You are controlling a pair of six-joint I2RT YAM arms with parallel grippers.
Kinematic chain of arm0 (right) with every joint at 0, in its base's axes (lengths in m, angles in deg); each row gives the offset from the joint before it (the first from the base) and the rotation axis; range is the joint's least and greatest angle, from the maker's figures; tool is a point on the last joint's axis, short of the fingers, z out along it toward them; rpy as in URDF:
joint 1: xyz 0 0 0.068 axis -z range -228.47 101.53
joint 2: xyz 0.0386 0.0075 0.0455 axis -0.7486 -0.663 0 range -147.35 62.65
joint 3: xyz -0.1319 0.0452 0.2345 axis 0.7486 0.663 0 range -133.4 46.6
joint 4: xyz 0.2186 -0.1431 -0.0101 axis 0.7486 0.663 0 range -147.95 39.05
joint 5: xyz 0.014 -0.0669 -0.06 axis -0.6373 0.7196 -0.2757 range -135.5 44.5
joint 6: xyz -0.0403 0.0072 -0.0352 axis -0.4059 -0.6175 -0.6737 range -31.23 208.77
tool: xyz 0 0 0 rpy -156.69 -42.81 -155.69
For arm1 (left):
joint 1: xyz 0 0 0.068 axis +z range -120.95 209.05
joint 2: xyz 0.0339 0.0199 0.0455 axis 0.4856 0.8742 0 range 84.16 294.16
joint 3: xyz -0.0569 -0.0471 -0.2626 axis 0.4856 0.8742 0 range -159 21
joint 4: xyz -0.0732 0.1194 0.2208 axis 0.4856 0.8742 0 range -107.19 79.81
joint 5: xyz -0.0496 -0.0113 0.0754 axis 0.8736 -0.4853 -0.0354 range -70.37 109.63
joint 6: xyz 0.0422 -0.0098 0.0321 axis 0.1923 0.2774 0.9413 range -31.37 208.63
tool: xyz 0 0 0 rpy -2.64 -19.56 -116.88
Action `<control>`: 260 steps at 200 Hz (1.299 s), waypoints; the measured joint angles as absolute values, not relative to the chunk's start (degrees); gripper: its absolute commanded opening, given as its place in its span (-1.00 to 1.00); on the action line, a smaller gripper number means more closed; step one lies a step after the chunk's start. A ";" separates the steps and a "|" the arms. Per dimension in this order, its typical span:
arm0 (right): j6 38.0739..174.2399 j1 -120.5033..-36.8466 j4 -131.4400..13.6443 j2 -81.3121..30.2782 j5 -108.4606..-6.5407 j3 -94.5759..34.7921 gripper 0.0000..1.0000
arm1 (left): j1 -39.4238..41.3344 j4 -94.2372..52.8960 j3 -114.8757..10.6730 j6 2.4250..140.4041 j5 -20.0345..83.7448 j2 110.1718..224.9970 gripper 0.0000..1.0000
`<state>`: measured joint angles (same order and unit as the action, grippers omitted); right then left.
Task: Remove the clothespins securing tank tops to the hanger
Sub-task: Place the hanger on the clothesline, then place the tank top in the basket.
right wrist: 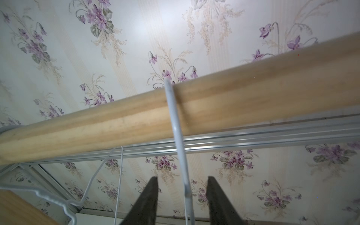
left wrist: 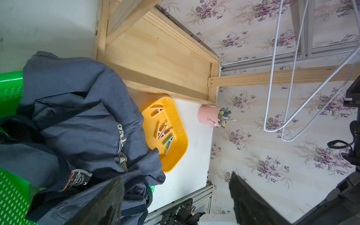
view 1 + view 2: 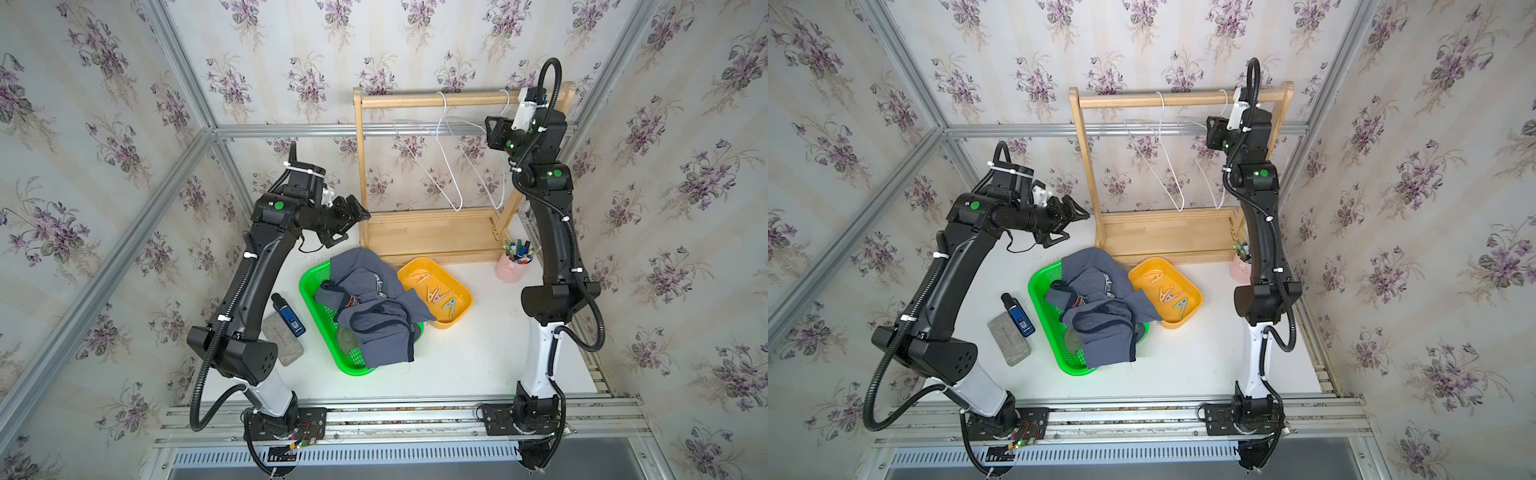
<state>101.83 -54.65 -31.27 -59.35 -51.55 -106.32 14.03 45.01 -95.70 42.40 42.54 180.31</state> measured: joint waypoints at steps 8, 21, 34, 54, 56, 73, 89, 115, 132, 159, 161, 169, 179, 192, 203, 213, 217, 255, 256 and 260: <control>101.64 -54.69 -29.48 -58.21 -50.28 -106.32 1.00 | 14.03 45.01 -95.48 42.40 42.17 180.23 0.74; 101.00 -54.54 -26.53 -55.89 -47.79 -106.32 1.00 | 13.87 44.96 -94.92 42.42 41.87 179.97 0.75; 100.78 -54.52 -23.34 -53.51 -45.23 -106.30 1.00 | 13.44 44.96 -93.63 42.42 40.62 179.42 0.75; 100.78 -54.52 -17.61 -48.75 -41.23 -103.77 1.00 | 12.08 44.87 -89.25 42.68 39.44 177.95 0.75; 100.78 -54.52 -17.26 -48.35 -41.03 -103.35 1.00 | 11.99 44.98 -88.90 42.68 39.20 177.84 0.75; 100.80 -54.54 -14.88 -41.88 -39.68 -94.78 1.00 | 10.73 45.09 -84.73 42.92 37.71 176.45 0.75; 100.83 -54.58 -15.51 -33.03 -39.17 -80.84 1.00 | 9.72 45.33 -81.60 43.01 36.20 175.22 0.74; 101.37 -54.58 -18.90 -17.73 -41.32 -59.68 0.97 | 8.85 45.38 -79.00 43.07 34.61 174.54 0.75; 102.05 -54.63 -21.35 -11.06 -46.78 -50.54 0.76 | 8.54 45.27 -77.80 43.07 34.06 174.57 0.75; 103.56 -59.37 -22.00 -6.39 -57.38 -39.03 0.62 | 8.15 45.20 -75.75 42.81 33.52 174.85 0.75; 103.54 -60.18 -22.02 -6.32 -57.75 -38.26 0.61 | 8.13 45.18 -75.57 42.75 33.49 174.87 0.75; 103.51 -63.30 -21.54 -6.13 -59.52 -35.75 0.57 | 8.08 45.16 -74.98 42.40 33.49 174.92 0.76; 103.49 -67.30 -20.71 -6.08 -61.36 -33.39 0.48 | 7.97 45.16 -74.17 41.98 33.54 175.03 0.79; 103.45 -71.81 -20.47 -6.96 -63.98 -31.00 0.42 | 7.65 45.25 -72.97 41.68 33.65 175.55 0.84; 103.45 -74.38 -20.84 -8.55 -64.75 -29.21 0.41 | 7.03 45.75 -71.88 41.52 33.60 176.38 0.96; 103.49 -76.68 -20.69 -10.65 -65.99 -27.31 0.41 | 6.16 46.36 -70.72 41.57 33.58 177.25 0.99; 103.49 -77.40 -20.58 -11.35 -66.32 -26.57 0.41 | 5.72 46.78 -70.17 41.57 33.47 177.65 0.99; 103.58 -81.84 -20.82 -14.21 -68.75 -20.60 0.42 | 2.71 49.35 -68.16 43.07 30.48 183.62 0.99; 103.58 -81.84 -20.82 -14.21 -68.79 -20.40 0.42 | 2.68 49.42 -68.23 43.12 30.41 183.75 0.99; 103.58 -81.82 -20.82 -14.17 -68.83 -19.84 0.42 | 2.57 49.57 -68.66 43.12 29.95 184.60 0.99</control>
